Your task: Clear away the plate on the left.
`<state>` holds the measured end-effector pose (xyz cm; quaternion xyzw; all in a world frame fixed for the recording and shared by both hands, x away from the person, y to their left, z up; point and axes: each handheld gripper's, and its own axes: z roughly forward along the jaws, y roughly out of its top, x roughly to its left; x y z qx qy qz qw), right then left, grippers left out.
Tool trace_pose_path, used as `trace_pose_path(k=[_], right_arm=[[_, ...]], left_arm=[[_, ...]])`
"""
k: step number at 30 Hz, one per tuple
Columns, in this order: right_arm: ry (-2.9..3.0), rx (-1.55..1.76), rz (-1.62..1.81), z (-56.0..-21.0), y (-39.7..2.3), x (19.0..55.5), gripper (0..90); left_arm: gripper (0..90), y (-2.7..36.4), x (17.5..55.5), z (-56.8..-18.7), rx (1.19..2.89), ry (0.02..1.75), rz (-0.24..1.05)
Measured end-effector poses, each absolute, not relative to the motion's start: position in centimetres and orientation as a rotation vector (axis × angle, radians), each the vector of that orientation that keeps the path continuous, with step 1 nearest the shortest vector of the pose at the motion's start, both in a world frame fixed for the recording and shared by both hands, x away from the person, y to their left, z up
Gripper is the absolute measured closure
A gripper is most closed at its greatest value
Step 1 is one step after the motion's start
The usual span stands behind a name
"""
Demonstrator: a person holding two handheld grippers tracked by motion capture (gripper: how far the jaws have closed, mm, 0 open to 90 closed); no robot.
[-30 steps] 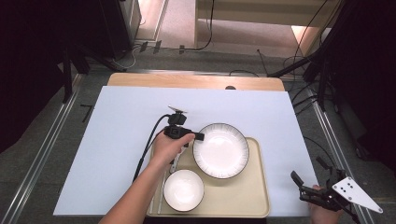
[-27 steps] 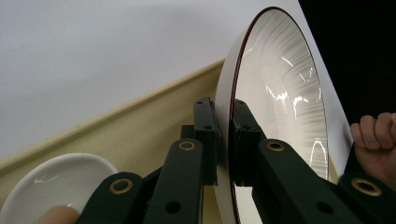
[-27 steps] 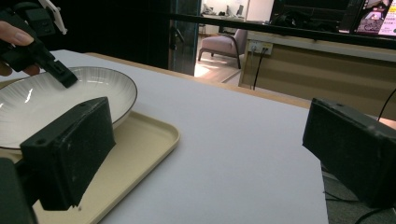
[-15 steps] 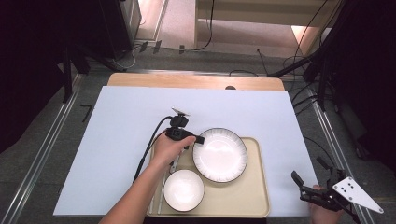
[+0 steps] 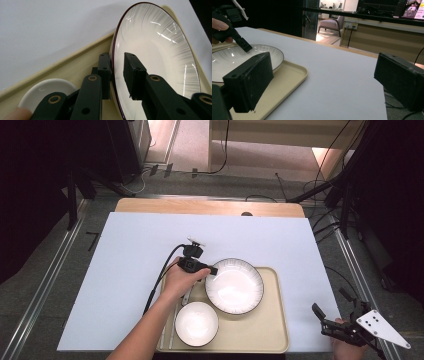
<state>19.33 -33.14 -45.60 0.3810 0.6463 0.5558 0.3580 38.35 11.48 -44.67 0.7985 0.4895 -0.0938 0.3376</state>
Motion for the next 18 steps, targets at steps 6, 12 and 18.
trace_pose_path(k=[6, 12, 18], right_arm=[[1.670, 0.983, 1.430, -45.59, -33.07, 19.36, 2.4], [1.669, 0.984, 1.434, -45.60, -33.07, 19.33, 2.5], [1.667, 0.983, 1.434, -45.59, -33.11, 19.31, 2.5]], left_arm=[[85.9, 11.52, 38.35, -44.75, 2.091, 1.299, -0.271], [85.4, 11.11, 38.07, -44.90, 2.112, 1.276, -0.275], [66.5, 11.08, 37.67, -44.30, 2.103, 1.217, -0.280]])
